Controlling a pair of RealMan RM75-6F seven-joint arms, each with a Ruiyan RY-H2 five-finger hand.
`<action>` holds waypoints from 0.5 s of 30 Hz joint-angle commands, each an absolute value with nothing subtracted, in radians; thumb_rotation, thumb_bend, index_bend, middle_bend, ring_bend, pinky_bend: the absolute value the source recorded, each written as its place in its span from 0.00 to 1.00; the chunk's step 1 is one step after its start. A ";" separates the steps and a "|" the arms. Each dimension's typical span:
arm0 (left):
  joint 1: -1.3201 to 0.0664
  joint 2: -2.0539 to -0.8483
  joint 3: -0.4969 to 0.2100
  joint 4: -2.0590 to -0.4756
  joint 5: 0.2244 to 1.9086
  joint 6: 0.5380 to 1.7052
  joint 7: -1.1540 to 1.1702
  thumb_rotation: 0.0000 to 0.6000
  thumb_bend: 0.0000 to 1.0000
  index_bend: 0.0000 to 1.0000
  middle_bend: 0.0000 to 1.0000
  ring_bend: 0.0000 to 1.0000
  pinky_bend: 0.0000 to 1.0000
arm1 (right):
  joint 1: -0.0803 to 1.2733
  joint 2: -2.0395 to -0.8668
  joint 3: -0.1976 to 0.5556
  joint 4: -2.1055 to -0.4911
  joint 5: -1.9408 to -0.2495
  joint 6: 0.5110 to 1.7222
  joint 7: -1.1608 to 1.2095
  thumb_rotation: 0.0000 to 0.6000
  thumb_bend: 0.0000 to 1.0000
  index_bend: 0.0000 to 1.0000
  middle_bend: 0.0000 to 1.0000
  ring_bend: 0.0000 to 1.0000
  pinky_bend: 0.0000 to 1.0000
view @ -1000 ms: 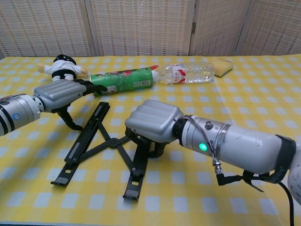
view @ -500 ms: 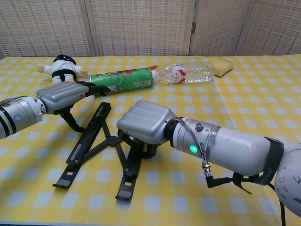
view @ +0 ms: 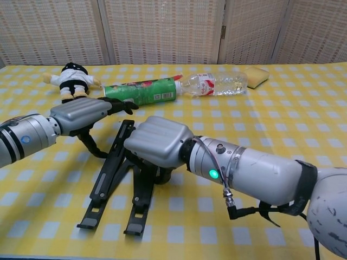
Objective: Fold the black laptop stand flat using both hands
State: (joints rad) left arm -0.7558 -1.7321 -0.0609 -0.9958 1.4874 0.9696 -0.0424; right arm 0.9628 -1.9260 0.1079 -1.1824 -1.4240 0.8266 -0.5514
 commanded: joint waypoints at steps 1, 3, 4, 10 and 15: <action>-0.758 -1.729 -0.062 -1.014 1.482 0.963 -0.032 1.00 0.11 0.08 0.17 0.08 0.09 | 0.964 -1.928 0.108 -1.185 -1.425 0.827 -0.553 1.00 0.26 0.65 0.82 0.92 0.87; -0.758 -1.727 -0.064 -1.023 1.476 0.958 -0.024 1.00 0.11 0.08 0.17 0.08 0.09 | 0.964 -1.929 0.106 -1.189 -1.429 0.830 -0.555 1.00 0.26 0.65 0.82 0.92 0.87; -0.758 -1.725 -0.065 -1.028 1.471 0.954 -0.018 1.00 0.11 0.08 0.17 0.07 0.09 | 0.963 -1.929 0.105 -1.193 -1.430 0.830 -0.556 1.00 0.26 0.65 0.82 0.92 0.87; -0.736 -1.680 -0.079 -1.074 1.446 0.976 -0.004 1.00 0.11 0.04 0.14 0.04 0.05 | 0.961 -1.853 0.084 -1.296 -1.475 0.846 -0.545 1.00 0.26 0.54 0.72 0.82 0.86; -0.712 -1.632 -0.090 -1.118 1.427 1.002 0.002 1.00 0.11 0.01 0.12 0.02 0.01 | 0.984 -1.749 0.088 -1.423 -1.486 0.801 -0.506 1.00 0.26 0.23 0.41 0.57 0.67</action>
State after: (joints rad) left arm -0.7197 -1.6420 -0.0855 -1.1085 1.4339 0.9939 -0.0006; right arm 0.9696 -1.7993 0.0878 -1.3675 -1.4787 0.8305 -0.5297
